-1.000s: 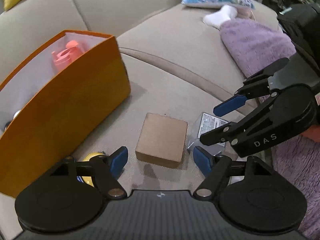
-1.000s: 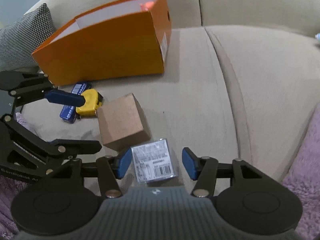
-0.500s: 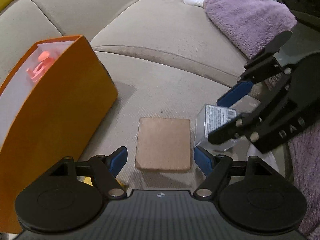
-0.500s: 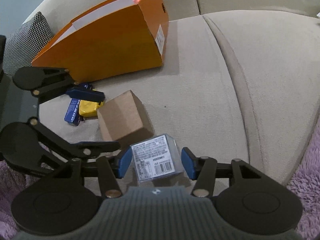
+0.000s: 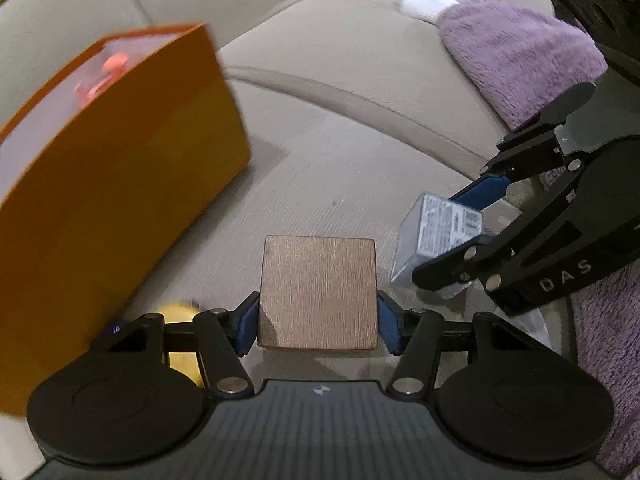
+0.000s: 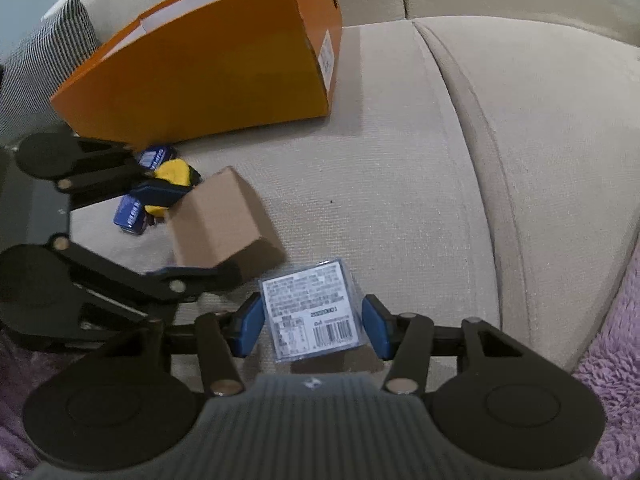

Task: Organize rigid objects
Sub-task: 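Grasp the brown cardboard cube with the left tool while the right tool grasps the clear packaged box, then carry the cardboard cube and clear packaged box over the orange box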

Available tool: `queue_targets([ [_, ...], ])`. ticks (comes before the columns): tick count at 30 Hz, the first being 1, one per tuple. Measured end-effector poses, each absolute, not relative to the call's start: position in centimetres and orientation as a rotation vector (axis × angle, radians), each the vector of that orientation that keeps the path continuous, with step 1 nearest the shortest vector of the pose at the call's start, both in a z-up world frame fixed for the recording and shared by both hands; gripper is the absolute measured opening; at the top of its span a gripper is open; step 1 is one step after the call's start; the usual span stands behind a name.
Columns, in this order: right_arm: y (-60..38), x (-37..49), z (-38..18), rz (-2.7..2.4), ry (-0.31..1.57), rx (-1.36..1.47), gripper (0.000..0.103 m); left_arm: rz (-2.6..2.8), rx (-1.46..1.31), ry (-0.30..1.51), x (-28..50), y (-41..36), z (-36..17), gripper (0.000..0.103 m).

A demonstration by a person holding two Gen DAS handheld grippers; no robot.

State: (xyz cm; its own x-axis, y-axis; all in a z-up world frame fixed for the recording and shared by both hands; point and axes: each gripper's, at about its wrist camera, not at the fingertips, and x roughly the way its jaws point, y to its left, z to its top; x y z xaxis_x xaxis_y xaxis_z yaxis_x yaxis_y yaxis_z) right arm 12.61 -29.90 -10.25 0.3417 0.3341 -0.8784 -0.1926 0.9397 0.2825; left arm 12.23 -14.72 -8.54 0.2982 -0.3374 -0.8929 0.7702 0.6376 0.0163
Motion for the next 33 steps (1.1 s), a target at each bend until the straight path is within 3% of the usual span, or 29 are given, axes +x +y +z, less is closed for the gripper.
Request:
queue_targets([
  [10, -28.7, 12.4, -9.6, 0.306, 1.153, 0.085, 0.052, -0.667, 0.236, 1.039, 11.7, -10.5, -7.1, 0.067],
  [23, -25.1, 13.2, -2.4, 0.392, 0.972, 0.003, 0.052, -0.634, -0.049, 0.878, 11.2, -3.9, 0.2, 0.067],
  [33, -23.2, 18.1, 3.9, 0.489, 0.856, -0.027, 0.052, -0.607, -0.06, 0.758, 15.5, -0.9, 6.3, 0.067],
])
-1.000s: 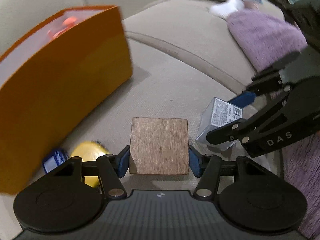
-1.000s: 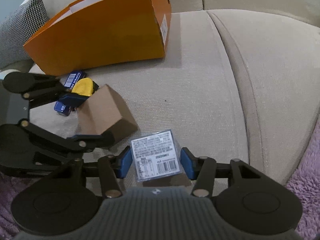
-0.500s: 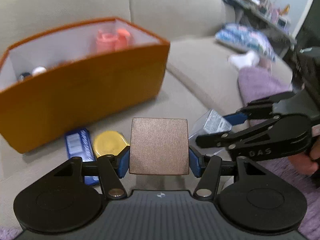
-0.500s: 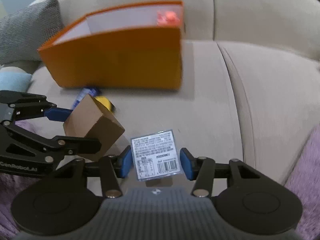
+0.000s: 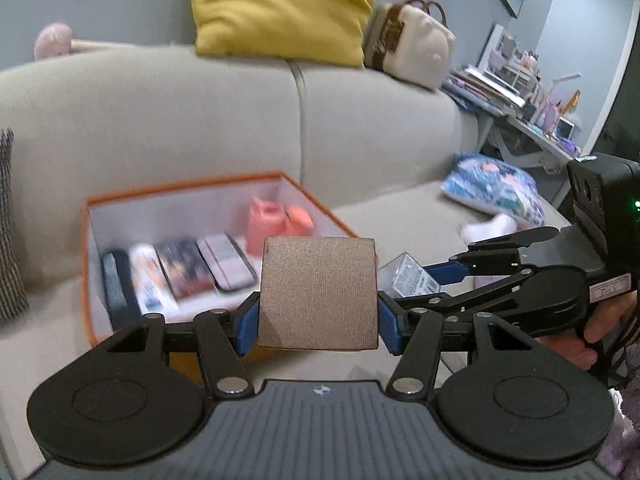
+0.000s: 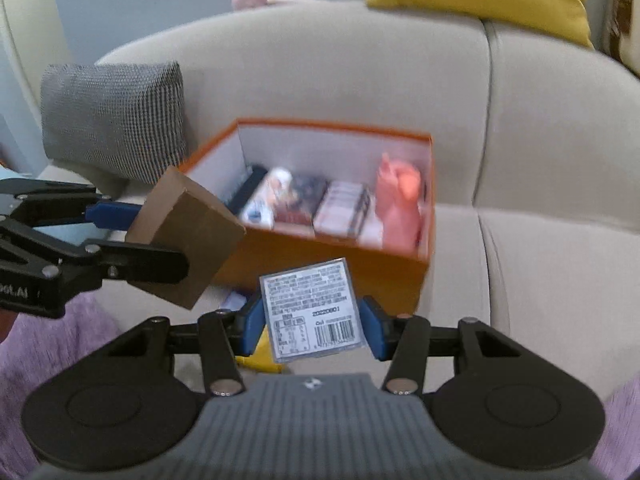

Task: Organize rigid objects
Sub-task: 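Carry the cardboard cube and clear packaged box over the orange box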

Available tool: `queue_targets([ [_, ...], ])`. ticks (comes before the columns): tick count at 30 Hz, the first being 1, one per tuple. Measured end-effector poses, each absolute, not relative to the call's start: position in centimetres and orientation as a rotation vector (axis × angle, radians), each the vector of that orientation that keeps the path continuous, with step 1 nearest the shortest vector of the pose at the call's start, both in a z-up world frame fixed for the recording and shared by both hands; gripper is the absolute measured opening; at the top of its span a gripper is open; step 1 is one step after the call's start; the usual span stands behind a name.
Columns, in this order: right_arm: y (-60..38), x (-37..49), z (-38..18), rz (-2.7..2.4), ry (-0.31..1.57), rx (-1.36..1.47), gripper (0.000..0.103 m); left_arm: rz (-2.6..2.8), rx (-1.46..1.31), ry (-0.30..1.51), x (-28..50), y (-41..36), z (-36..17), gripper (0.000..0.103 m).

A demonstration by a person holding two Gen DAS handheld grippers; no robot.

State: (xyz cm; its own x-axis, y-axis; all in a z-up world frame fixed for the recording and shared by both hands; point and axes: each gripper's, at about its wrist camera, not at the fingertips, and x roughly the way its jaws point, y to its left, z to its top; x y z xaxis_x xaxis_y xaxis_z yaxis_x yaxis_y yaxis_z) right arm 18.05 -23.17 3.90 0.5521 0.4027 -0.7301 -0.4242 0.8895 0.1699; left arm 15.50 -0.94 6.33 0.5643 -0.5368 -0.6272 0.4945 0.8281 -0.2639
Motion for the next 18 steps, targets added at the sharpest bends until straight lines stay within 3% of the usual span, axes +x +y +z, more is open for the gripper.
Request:
queue_targets([
  [8, -22.3, 23.1, 6.8, 0.48, 0.78, -0.043, 0.052, -0.61, -0.021, 0.768, 21.5, -0.3, 7.9, 0.067],
  [18, -23.2, 29.3, 4.6, 0.378, 0.826, -0.016, 0.052, -0.587, -0.14, 1.033, 28.4, -2.4, 2.8, 0.067],
])
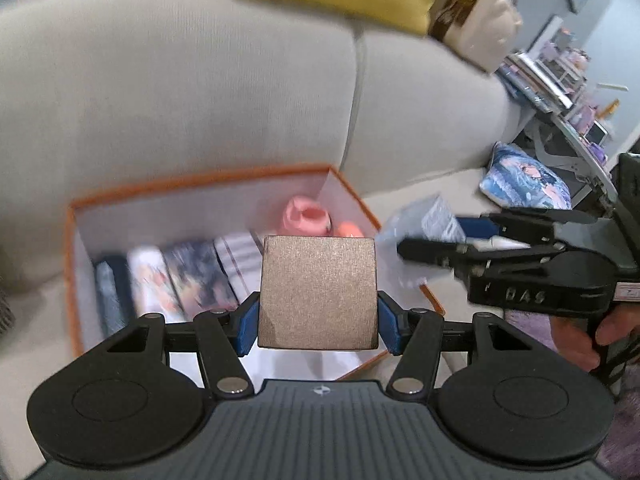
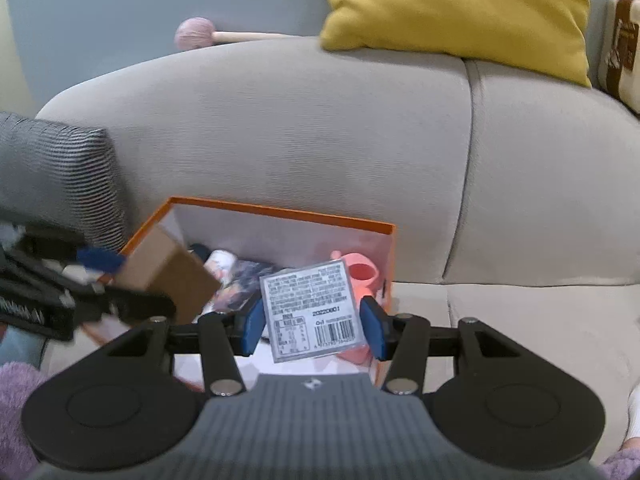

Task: Organize rigid objects
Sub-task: 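Carry the cardboard cube and clear packaged box over the orange box, then lower the cardboard cube into the box with the left tool while the right tool places the clear box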

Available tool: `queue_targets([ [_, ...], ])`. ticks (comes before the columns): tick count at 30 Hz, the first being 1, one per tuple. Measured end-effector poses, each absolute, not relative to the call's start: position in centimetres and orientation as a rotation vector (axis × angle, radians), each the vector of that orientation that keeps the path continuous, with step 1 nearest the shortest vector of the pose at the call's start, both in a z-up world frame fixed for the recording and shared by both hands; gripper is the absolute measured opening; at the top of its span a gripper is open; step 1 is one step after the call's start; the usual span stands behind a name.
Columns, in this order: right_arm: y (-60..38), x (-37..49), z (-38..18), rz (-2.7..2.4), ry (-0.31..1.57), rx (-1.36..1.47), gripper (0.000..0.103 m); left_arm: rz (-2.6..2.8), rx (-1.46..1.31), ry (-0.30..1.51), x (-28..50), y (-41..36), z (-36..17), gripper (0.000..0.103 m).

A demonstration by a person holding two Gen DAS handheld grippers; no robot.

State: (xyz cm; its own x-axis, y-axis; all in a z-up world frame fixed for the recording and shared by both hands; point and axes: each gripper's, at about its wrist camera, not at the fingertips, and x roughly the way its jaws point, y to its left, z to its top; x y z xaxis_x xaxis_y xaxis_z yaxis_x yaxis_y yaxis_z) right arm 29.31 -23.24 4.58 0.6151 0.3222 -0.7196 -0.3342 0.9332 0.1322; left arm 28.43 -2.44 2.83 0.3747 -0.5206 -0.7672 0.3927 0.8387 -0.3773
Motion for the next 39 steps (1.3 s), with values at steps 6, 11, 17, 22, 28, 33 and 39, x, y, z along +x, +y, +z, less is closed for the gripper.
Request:
queue_targets([
  [6, -24.4, 30.8, 3.7, 0.371, 0.8, -0.007, 0.052, -0.531, -0.234, 1.243, 32.1, -4.9, -2.7, 0.067],
  [11, -24.7, 31.9, 3.2, 0.356, 0.772, -0.043, 0.052, -0.496, -0.291, 1.369, 34.1, -7.2, -5.6, 0.067],
  [17, -25.3, 32.8, 2.4, 0.357, 0.772, -0.028, 0.052, -0.436, -0.291, 1.445, 35.5, -9.2, -7.8, 0.067],
  [22, -25.7, 32.8, 2.1, 0.348, 0.77, -0.024, 0.052, -0.418, -0.341, 1.514, 36.4, -10.3, -9.8, 0.067],
  [28, -26.2, 32.5, 1.9, 0.344, 0.779, -0.023, 0.052, -0.466, -0.44, 1.542, 36.4, -10.5, -11.0, 0.077],
  [33, -26.6, 32.3, 1.9, 0.336, 0.784, -0.022, 0.052, -0.505, -0.409, 1.507, 35.8, -9.6, -10.6, 0.054],
  [39, -26.5, 32.1, 1.9, 0.332, 0.78, -0.024, 0.052, -0.526, -0.386, 1.498, 35.5, -10.0, -10.2, 0.042],
])
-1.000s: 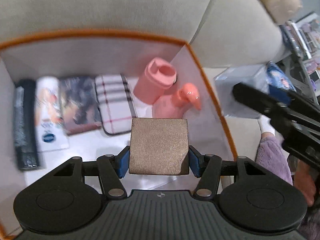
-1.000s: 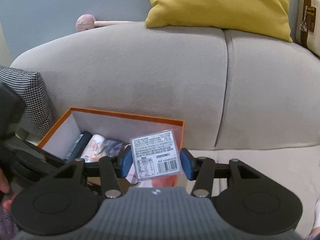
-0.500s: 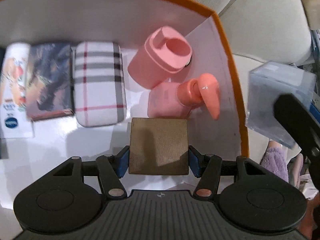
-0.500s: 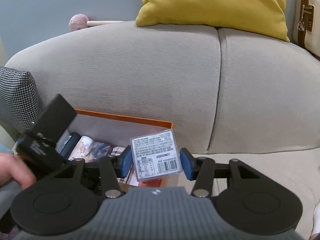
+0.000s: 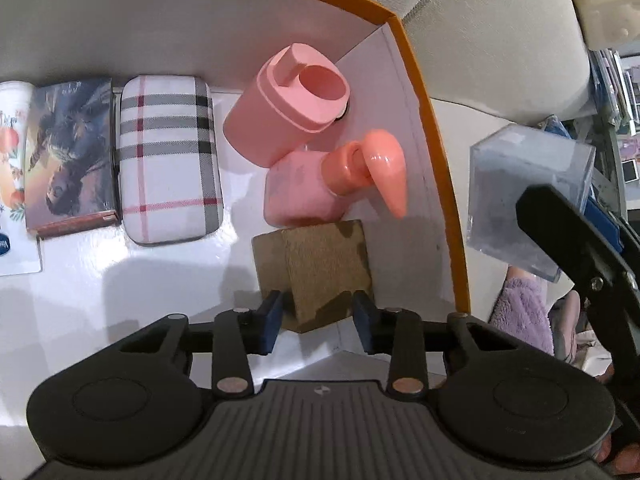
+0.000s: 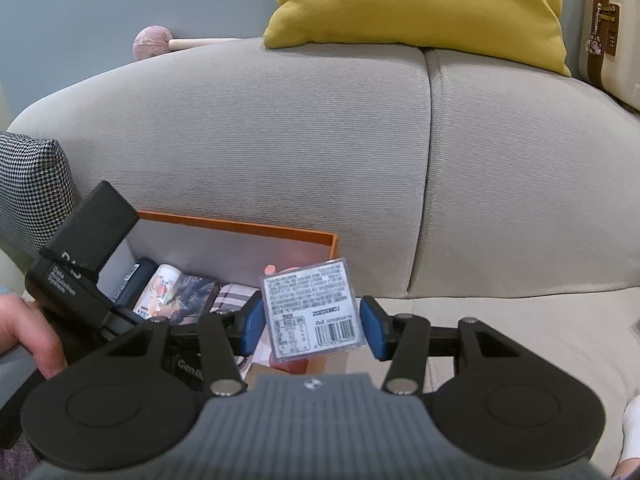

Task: Organize rigid objects
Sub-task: 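Lower the cardboard cube into the box with the left tool while the right tool places the clear box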

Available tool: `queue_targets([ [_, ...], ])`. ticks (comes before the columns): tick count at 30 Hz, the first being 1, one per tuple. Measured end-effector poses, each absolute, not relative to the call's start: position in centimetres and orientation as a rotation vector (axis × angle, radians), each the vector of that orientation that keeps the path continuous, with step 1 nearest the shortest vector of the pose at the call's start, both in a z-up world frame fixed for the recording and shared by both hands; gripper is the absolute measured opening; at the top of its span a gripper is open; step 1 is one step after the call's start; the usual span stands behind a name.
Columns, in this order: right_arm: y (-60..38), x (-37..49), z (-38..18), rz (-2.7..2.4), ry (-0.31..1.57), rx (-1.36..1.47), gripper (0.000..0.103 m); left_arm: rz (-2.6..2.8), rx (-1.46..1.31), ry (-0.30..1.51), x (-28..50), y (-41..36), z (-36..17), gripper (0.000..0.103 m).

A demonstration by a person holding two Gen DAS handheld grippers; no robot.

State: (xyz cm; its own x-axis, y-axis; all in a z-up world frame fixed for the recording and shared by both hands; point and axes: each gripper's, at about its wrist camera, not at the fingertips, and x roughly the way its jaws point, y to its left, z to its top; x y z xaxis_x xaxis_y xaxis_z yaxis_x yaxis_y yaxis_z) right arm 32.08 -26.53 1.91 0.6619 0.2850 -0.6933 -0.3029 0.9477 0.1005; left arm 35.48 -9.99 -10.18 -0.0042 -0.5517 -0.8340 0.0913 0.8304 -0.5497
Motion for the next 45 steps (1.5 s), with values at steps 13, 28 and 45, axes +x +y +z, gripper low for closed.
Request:
queue_targets([
  [13, -26.2, 31.0, 3.5, 0.402, 0.797, -0.047, 0.052, -0.553, -0.32, 1.325, 34.0, -6.8, -6.3, 0.042],
  [28, -20.2, 32.8, -0.3, 0.463, 1.136, 0.063, 0.052, -0.48, -0.166, 1.13, 31.5, -0.3, -3.8, 0.042],
  [45, -18.7, 35.9, -3.6, 0.258, 1.536, -0.015, 0.051, -0.577, -0.275, 1.108, 31.8, 0.7, -5.3, 0.042],
])
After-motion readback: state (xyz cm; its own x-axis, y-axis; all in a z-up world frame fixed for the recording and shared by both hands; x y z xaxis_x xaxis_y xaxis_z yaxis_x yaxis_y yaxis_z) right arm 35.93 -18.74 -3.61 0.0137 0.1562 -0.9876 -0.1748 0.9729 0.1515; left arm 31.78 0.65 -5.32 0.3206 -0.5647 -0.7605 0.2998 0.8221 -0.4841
